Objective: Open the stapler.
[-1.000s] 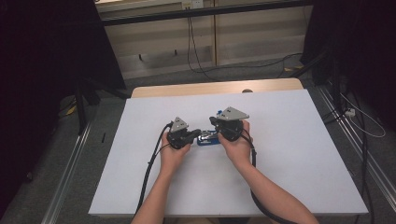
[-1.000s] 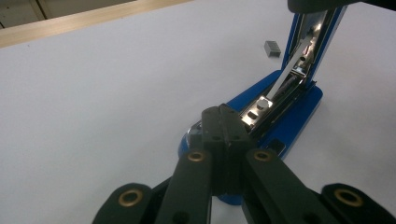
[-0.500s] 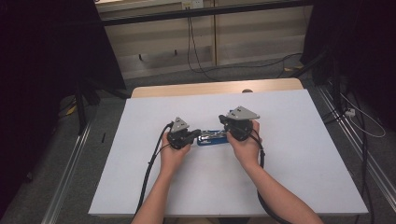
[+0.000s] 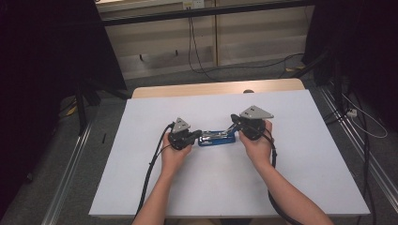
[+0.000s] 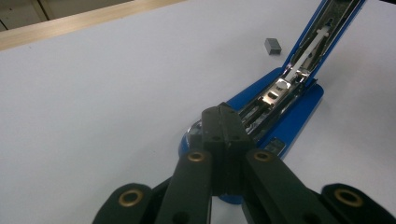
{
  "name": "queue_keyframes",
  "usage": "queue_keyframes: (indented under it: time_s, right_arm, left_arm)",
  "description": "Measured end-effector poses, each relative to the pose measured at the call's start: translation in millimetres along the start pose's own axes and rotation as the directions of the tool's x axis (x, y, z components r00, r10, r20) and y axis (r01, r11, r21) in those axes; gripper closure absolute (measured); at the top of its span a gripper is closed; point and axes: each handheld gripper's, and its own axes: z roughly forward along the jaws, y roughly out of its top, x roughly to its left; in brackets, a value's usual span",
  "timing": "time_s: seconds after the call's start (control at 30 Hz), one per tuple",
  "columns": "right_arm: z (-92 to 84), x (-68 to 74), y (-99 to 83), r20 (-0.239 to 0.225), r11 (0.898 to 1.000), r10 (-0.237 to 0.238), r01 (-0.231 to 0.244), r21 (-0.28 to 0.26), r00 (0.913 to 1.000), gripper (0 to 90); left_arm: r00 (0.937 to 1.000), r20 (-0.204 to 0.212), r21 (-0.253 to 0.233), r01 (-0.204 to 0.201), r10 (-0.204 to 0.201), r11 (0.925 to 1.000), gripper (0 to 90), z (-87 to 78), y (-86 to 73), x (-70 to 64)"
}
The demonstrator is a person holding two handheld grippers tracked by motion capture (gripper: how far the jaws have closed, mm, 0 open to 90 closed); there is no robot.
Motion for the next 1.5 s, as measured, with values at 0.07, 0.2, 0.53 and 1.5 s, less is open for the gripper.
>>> queue_keyframes:
  time_s: [0.07,0.2,0.53,1.5]
  right_arm:
    - [-0.1,-0.6,0.5,0.003,1.0,-0.008,0.008,0.003,1.0,90.0]
    - [-1.6,-2.1,-0.8,-0.001,1.0,-0.016,0.016,0.004,0.9999,90.0]
    - [-4.1,-16.4,-16.5,0.015,1.0,0.019,-0.02,0.023,0.9997,90.0]
    - [1.2,-17.7,-15.1,0.003,0.999,-0.014,0.014,0.046,0.9999,90.0]
  left_arm:
    - [1.0,0.0,0.0,0.0,0.0,1.0,90.0,0.0,0.0,0.0]
    - [1.0,0.0,-0.002,-0.002,0.002,1.0,90.0,0.0,-0.2,-0.1]
    - [1.0,-0.003,-0.002,-0.003,0.003,1.0,90.0,0.0,-0.1,-0.7]
    - [1.0,-0.006,-0.004,0.001,-0.001,1.0,90.0,0.0,-0.3,-1.1]
